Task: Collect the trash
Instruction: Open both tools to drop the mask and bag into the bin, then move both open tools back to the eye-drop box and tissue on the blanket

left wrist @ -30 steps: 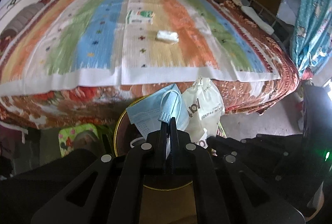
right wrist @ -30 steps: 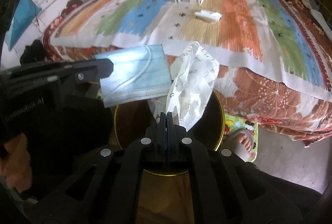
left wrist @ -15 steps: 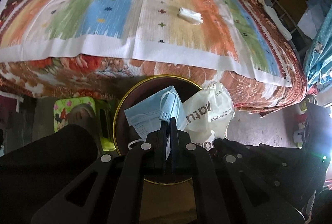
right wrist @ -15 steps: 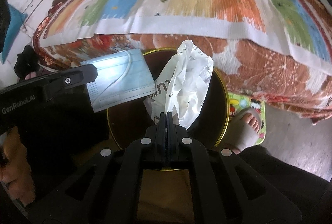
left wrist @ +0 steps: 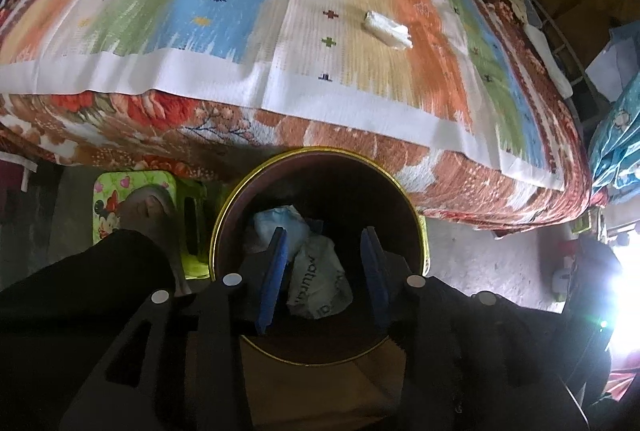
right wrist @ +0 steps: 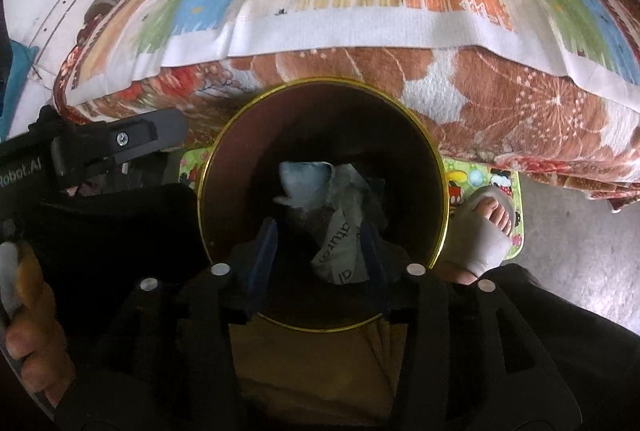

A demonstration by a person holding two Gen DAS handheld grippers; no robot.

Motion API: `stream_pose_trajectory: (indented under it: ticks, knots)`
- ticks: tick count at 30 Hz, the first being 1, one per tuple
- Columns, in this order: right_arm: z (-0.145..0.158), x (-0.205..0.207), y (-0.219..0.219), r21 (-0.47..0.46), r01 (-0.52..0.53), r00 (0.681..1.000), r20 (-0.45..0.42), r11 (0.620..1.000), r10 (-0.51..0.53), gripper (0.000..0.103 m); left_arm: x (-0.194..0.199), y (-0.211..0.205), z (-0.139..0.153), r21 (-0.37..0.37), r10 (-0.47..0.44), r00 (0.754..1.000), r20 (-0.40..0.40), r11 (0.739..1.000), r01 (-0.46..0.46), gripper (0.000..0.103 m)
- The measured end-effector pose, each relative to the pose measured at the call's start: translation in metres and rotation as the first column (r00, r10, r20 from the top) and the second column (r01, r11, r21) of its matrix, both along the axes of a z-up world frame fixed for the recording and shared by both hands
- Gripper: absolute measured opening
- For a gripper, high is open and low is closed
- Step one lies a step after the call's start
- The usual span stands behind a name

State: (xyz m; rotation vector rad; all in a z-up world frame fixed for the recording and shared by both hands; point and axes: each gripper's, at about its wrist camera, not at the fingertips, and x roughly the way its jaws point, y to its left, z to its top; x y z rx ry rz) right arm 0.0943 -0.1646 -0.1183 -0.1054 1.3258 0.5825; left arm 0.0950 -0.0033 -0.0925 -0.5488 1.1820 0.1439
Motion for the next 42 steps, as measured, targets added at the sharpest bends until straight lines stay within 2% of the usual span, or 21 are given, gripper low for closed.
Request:
stream_pose_trajectory:
  ticks: [7,11,13,15,19,27,31,36,39,42]
  knots:
    - [0.016,0.007,-0.001,0.054,-0.006,1.0,0.028,0.999,0.004,0.055,0.005,0.015,0.01,-0.057,0.046,0.998,0.037,0.997,-0.044,0.049]
    - [0.035,0.017,-0.001,0.035,-0.018,0.994,0.107,0.999,0.015,0.062,0.014,0.028,0.022,-0.077,0.077,0.995,0.058,0.994,-0.072,0.058]
    - [0.044,0.023,-0.001,0.069,-0.032,0.992,0.121,0.997,0.023,0.067,0.021,0.036,0.026,-0.095,0.102,0.993,0.059,0.991,-0.096,0.062]
    - [0.055,0.032,-0.001,0.101,-0.033,0.988,0.156,0.994,0.017,0.067,0.029,0.045,0.03,-0.087,0.128,0.99,0.06,0.989,-0.123,0.063]
    - [0.07,0.05,0.003,0.097,-0.049,0.978,0.209,0.994,0.028,0.071,0.038,0.062,0.044,-0.085,0.19,0.977,0.097,0.98,-0.182,0.071]
    - [0.088,0.082,0.017,0.043,-0.096,0.948,0.308,0.994,0.078,0.08,0.07,0.081,0.049,-0.088,0.219,0.972,0.082,0.973,-0.212,0.076]
    - [0.09,0.091,0.026,0.006,-0.131,0.93,0.347,0.991,0.121,0.084,0.087,0.083,0.053,-0.09,0.201,0.975,0.096,0.977,-0.193,0.081]
    - [0.092,0.107,0.032,0.005,-0.155,0.919,0.369,0.988,0.142,0.09,0.109,0.091,0.055,-0.037,0.171,0.981,0.092,0.985,-0.169,0.086]
    - [0.091,0.116,0.035,-0.006,-0.167,0.911,0.382,0.986,0.157,0.09,0.132,0.093,0.047,0.041,0.091,0.994,0.059,0.995,-0.093,0.086]
    - [0.086,0.128,0.039,-0.021,-0.179,0.905,0.389,0.984,0.172,0.091,0.148,0.096,0.044,0.098,0.017,0.998,0.058,0.995,-0.022,0.086]
